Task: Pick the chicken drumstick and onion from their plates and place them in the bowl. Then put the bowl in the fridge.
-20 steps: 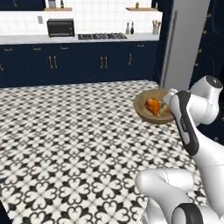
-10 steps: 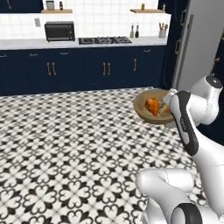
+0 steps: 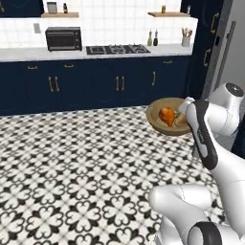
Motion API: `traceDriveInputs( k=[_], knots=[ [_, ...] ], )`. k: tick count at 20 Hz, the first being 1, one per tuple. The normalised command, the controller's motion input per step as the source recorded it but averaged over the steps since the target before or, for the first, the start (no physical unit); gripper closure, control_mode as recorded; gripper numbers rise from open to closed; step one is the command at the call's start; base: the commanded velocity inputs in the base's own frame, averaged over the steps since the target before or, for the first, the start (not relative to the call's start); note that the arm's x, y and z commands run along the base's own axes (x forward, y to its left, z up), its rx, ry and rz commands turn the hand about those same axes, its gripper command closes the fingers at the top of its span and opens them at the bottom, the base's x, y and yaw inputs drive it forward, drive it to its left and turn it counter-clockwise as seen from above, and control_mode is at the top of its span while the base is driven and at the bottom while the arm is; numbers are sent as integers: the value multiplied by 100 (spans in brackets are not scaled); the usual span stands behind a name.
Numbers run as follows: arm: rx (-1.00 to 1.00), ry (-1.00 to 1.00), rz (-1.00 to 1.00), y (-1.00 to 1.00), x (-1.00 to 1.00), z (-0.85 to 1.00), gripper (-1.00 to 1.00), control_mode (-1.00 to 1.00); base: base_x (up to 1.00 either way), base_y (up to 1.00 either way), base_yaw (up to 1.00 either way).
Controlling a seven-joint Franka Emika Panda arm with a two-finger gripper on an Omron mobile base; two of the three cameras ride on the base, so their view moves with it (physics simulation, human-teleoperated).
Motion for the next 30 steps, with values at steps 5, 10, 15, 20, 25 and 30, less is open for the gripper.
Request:
traceDriveInputs(
  k=[5,10,15,20,25,30],
  knots=[
    [0,0,0,0,0,0,100,100,100,83,-18],
    [0,0,0,0,0,0,100,100,100,99,-39],
    [0,0,0,0,0,0,100,100,100,98,-49],
    [0,0,0,0,0,0,100,100,100,95,-53],
    [0,0,0,0,0,0,100,100,100,89,-59],
    [0,0,0,0,0,0,100,100,100,89,-62]
  ],
)
